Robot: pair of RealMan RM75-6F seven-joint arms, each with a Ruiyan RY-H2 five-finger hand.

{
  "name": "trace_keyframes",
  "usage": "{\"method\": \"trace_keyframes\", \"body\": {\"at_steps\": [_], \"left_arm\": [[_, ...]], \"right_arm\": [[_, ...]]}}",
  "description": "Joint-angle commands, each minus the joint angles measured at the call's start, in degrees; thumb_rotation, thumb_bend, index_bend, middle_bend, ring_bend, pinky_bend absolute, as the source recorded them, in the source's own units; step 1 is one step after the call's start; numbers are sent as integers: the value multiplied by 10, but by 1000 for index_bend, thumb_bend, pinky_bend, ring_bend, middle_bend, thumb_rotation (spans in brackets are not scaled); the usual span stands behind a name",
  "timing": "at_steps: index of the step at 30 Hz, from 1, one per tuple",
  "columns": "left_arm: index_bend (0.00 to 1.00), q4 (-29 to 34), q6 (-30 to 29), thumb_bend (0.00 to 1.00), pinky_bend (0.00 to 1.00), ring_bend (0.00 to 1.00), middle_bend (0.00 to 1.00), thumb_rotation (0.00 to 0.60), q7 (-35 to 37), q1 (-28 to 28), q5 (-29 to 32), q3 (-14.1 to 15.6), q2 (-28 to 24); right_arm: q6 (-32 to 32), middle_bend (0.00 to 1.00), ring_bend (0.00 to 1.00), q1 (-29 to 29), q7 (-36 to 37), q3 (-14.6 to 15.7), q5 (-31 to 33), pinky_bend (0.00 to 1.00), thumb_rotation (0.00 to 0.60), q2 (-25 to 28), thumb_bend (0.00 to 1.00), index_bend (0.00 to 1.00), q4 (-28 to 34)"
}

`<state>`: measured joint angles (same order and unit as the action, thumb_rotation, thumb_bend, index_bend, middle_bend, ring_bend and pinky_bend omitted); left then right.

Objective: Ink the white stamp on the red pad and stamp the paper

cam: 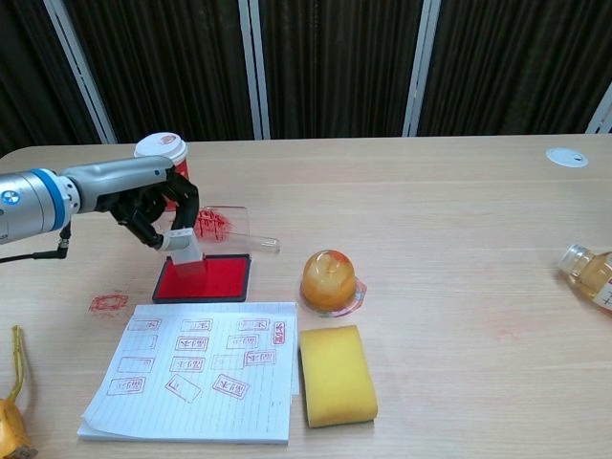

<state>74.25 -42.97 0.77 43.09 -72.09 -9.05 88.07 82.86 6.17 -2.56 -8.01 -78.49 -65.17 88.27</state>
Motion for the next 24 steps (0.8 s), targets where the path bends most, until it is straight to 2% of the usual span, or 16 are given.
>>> {"method": "trace_keyframes", "body": {"at_steps": [1, 24], "left_arm": [[567, -5, 1, 326, 786, 746, 564, 600, -2, 2, 1, 2, 4], [588, -84, 9, 333, 786, 746, 577, 600, 1, 12, 6, 20, 62]], "right_arm": [[-1, 0, 0, 0, 0, -1, 1, 0, 600, 0, 0, 0, -1], [-15, 0, 0, 6, -1, -4, 14, 0, 600, -5, 0, 0, -11]]}}
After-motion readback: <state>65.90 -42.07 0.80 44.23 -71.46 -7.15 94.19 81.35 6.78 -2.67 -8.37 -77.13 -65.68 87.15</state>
